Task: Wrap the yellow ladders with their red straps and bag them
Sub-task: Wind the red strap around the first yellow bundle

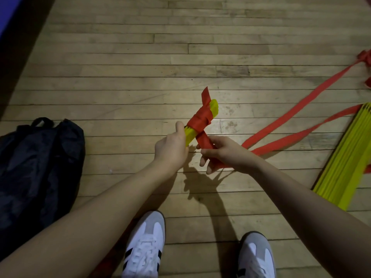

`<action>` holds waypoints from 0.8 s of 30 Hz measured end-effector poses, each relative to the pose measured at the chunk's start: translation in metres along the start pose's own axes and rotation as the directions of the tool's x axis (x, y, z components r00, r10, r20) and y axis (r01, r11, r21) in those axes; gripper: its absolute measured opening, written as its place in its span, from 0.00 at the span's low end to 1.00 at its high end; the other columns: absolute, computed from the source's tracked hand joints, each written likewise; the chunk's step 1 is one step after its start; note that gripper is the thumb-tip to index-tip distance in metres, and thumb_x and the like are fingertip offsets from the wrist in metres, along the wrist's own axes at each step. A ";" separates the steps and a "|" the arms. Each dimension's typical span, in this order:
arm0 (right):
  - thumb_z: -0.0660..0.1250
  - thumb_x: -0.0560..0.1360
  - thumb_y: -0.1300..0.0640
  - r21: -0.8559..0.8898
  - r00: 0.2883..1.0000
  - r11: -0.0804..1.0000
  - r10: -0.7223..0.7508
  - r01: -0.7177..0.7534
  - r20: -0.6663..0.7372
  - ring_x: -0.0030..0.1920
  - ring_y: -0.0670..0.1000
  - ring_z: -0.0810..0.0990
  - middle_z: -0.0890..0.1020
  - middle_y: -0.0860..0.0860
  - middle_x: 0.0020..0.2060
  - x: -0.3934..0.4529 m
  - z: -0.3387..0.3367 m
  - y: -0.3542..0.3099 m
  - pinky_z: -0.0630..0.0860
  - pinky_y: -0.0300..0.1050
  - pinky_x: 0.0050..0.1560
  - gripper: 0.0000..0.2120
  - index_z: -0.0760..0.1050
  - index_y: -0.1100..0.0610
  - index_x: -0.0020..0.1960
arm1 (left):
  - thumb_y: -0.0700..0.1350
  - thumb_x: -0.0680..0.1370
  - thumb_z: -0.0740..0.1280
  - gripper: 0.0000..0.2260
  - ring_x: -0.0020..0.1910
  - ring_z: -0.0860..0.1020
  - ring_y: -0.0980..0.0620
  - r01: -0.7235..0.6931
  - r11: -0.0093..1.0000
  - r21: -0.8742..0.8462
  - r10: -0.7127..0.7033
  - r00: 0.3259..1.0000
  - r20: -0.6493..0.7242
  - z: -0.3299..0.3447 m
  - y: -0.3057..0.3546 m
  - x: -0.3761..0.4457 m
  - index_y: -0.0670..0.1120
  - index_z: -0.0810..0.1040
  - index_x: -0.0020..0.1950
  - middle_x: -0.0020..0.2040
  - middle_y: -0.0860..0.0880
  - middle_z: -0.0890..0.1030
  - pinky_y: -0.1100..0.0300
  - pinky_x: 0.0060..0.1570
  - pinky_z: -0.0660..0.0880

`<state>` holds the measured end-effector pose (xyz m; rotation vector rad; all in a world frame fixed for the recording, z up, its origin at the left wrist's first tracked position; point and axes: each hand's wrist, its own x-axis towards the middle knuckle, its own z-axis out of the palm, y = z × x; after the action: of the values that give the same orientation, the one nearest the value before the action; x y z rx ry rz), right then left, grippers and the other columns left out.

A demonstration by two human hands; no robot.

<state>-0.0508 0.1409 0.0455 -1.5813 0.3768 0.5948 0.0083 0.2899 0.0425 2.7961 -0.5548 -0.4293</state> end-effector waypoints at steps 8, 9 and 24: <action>0.61 0.81 0.62 0.083 0.998 0.996 0.041 -0.045 0.047 0.40 0.58 0.82 0.82 0.59 0.40 -0.002 -0.005 0.003 0.80 0.45 0.36 0.07 0.71 0.63 0.57 | 0.49 0.81 0.57 0.19 0.52 0.75 0.39 -0.050 0.999 0.000 0.050 0.994 0.093 -0.003 0.003 -0.005 0.43 0.56 0.67 0.58 0.39 0.71 0.48 0.52 0.72; 0.61 0.81 0.62 0.096 0.999 0.995 0.030 -0.034 0.039 0.39 0.57 0.82 0.81 0.59 0.40 -0.002 -0.004 0.004 0.80 0.44 0.35 0.07 0.72 0.63 0.57 | 0.49 0.81 0.57 0.19 0.55 0.73 0.38 -0.017 1.000 -0.005 0.017 0.990 0.137 -0.005 0.004 -0.005 0.43 0.55 0.68 0.60 0.38 0.69 0.47 0.55 0.70; 0.67 0.78 0.53 0.121 0.941 0.982 -0.098 0.144 -0.325 0.25 0.49 0.67 0.71 0.53 0.27 -0.001 0.009 0.013 0.63 0.39 0.24 0.21 0.75 0.75 0.49 | 0.59 0.76 0.65 0.28 0.59 0.70 0.41 -0.152 0.987 0.051 0.139 0.969 0.204 -0.006 -0.011 -0.011 0.41 0.64 0.66 0.60 0.42 0.64 0.52 0.54 0.67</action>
<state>-0.0598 0.1482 0.0355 -1.5496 0.5463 0.2094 0.0036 0.3053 0.0472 2.7668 -0.8269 -0.6759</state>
